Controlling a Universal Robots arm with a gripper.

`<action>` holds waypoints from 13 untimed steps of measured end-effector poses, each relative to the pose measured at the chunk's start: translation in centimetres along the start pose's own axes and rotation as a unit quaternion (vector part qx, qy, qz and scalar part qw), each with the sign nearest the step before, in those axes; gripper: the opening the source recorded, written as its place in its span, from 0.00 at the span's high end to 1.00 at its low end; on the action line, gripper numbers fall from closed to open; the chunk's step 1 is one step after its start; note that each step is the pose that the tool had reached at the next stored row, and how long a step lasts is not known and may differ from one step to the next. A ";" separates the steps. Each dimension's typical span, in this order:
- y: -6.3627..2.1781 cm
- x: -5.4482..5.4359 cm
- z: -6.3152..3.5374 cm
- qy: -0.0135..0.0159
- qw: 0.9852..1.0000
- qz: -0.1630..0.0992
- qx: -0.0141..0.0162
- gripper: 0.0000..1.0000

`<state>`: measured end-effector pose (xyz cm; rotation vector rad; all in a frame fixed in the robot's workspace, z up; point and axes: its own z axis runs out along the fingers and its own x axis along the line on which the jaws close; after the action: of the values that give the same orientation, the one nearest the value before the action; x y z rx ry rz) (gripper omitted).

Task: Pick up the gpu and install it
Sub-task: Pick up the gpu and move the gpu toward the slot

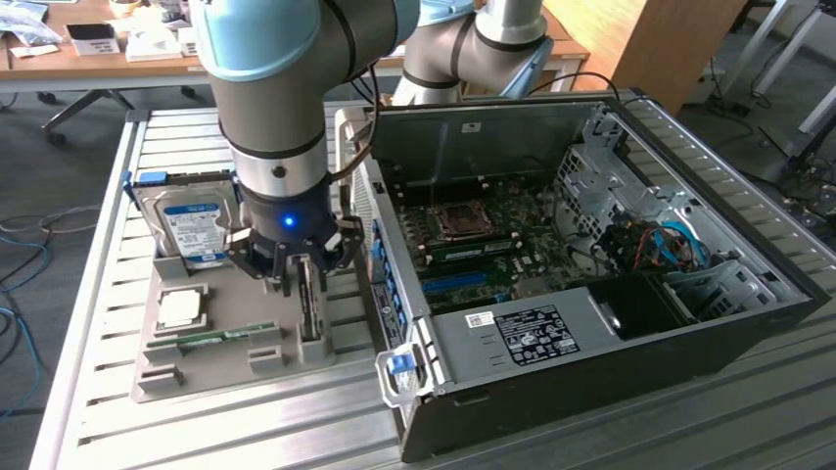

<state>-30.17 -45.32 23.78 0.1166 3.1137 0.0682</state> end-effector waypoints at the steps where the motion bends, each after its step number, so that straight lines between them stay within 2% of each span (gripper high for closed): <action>1: 0.04 0.0 0.01 0.000 1.000 0.000 0.000 0.53; 13: 0.09 0.0 0.43 0.000 1.000 0.000 0.000 0.53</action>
<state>-30.13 -45.22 23.35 0.1169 3.1137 0.0681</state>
